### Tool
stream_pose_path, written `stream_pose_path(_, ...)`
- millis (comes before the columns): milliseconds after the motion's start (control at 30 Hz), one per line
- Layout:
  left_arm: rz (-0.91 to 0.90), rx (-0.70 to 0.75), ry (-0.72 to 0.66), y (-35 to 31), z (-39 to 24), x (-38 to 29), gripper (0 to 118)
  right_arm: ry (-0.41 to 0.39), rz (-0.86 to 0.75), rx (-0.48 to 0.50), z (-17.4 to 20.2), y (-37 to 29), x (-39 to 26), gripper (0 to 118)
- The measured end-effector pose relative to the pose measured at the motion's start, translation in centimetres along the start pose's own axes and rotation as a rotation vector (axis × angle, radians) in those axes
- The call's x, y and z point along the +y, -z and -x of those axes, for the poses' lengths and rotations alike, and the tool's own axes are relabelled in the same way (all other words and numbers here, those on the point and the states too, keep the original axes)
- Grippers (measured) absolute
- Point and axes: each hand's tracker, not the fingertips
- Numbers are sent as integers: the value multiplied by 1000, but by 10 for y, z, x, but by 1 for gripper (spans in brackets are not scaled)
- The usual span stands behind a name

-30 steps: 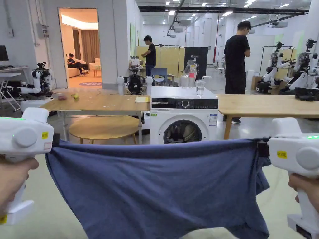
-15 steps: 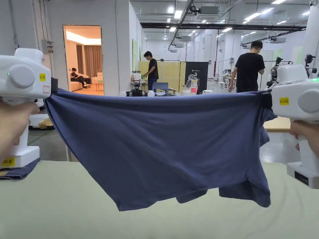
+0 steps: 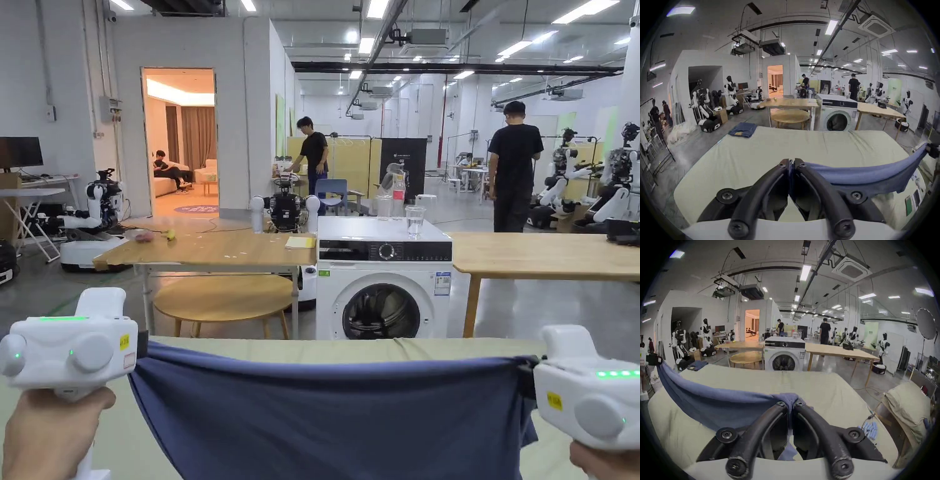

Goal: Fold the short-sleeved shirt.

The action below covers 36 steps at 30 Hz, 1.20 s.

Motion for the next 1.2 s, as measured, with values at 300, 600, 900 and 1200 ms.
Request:
stream_pose_path(300,141,-89,99,-80,27,-155,0,-99,78,30,-3,-82,-143,1)
stream_pose_path(600,387,-93,-30,-107,45,-314,16,27,324,39,1,-130,-293,4)
stream_pose_path(900,74,-107,57,-143,-4,-225,112,-5,85,207,52,-155,-176,118)
stream_pose_path(1200,31,-111,127,-155,-11,-205,0,-44,-47,189,105,-153,-130,0)
